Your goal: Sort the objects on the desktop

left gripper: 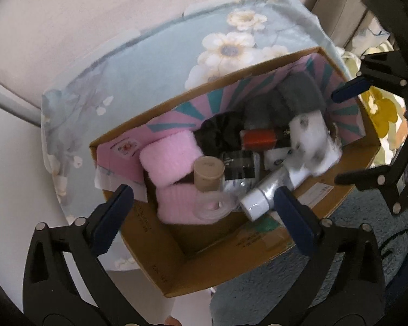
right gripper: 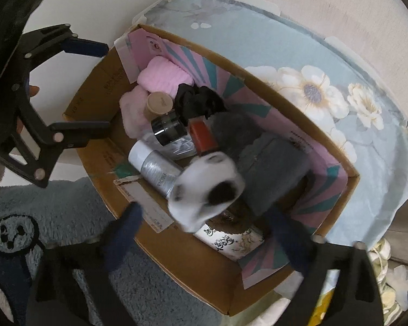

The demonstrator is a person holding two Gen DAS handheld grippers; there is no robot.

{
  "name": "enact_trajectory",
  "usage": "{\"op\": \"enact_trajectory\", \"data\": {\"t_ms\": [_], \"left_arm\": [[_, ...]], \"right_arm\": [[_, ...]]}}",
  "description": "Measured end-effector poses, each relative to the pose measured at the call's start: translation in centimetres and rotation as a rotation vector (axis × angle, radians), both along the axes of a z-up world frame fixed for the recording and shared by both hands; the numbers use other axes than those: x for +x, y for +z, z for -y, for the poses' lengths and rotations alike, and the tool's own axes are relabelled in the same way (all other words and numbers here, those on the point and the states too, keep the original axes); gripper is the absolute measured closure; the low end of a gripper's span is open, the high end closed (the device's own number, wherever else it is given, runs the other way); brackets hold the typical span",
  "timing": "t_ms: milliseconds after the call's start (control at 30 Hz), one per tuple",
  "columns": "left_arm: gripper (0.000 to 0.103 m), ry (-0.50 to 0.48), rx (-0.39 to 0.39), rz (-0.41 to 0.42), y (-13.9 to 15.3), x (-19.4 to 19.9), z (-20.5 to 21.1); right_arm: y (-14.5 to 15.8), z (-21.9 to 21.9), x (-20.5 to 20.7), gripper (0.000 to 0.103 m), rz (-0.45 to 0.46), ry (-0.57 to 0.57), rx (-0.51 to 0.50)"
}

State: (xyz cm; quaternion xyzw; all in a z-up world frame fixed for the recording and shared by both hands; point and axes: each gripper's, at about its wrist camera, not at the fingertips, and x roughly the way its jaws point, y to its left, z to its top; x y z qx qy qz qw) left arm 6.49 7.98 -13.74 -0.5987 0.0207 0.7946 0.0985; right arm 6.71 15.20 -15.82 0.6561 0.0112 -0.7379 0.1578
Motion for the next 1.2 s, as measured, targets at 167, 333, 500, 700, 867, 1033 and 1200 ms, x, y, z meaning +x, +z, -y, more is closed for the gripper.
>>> {"op": "enact_trajectory", "data": {"t_ms": [167,333,500,700,867,1033,1200], "left_arm": [[0.000,0.047,-0.004,0.013,-0.5,0.2,0.5],[0.000,0.072,0.021,0.015,-0.7,0.3,0.9],[0.000,0.097,0.011,-0.012,0.0,0.0,1.4],[0.000,0.206,0.051,-0.052,1.7,-0.2,3.0],[0.000,0.340,0.056,-0.112,3.7,-1.0,4.7],[0.000,0.452,0.000,-0.158,6.1,-1.6,6.3],[0.000,0.551,0.012,-0.236,8.5,-1.1,8.0]], "right_arm": [[0.3,-0.4,0.4,0.001,-0.046,-0.055,0.026],[0.6,-0.7,0.4,0.001,-0.058,-0.095,0.017],[0.7,-1.0,0.4,0.001,-0.049,-0.148,0.016],[1.4,-1.1,0.4,0.001,-0.073,-0.208,0.074],[3.2,-1.9,-0.1,0.001,-0.083,-0.343,0.096],[6.3,-2.3,-0.8,0.001,-0.133,-0.498,0.167],[8.8,-2.9,-0.7,0.001,-0.188,-0.670,0.151]]}}
